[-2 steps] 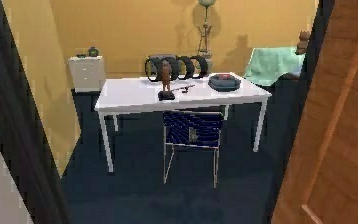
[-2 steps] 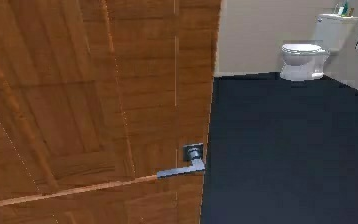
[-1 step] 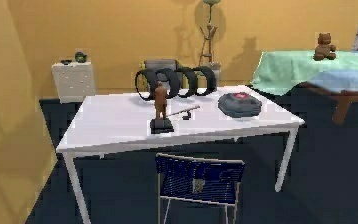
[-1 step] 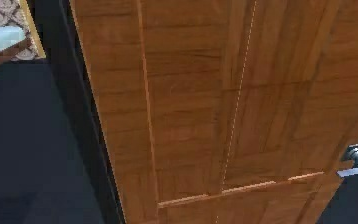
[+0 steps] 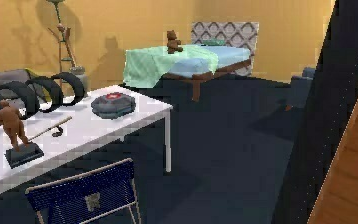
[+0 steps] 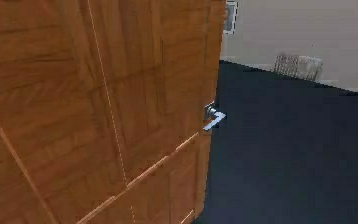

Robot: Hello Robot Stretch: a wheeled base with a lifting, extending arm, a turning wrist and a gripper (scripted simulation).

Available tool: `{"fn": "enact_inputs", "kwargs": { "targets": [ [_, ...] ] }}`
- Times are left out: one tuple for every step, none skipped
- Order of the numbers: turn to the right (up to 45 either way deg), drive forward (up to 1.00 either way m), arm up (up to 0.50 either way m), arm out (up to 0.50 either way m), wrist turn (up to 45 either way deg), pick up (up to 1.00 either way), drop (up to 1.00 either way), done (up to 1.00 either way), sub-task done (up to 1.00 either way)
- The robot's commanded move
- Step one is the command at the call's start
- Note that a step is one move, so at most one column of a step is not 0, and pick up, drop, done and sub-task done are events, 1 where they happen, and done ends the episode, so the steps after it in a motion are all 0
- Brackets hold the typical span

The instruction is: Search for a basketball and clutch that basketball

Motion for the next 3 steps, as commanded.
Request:
{"fn": "enact_inputs", "kwargs": {
  "targets": [
    [0.0, 0.50, 0.00, 0.00, 0.0, 0.00, 0.00, 0.00, 0.00],
    [15.0, 0.00, 0.00, 0.00, 0.0, 0.00, 0.00, 0.00, 0.00],
    [0.0, 0.95, 0.00, 0.00, 0.0, 0.00, 0.00, 0.00, 0.00]
  ]
}}
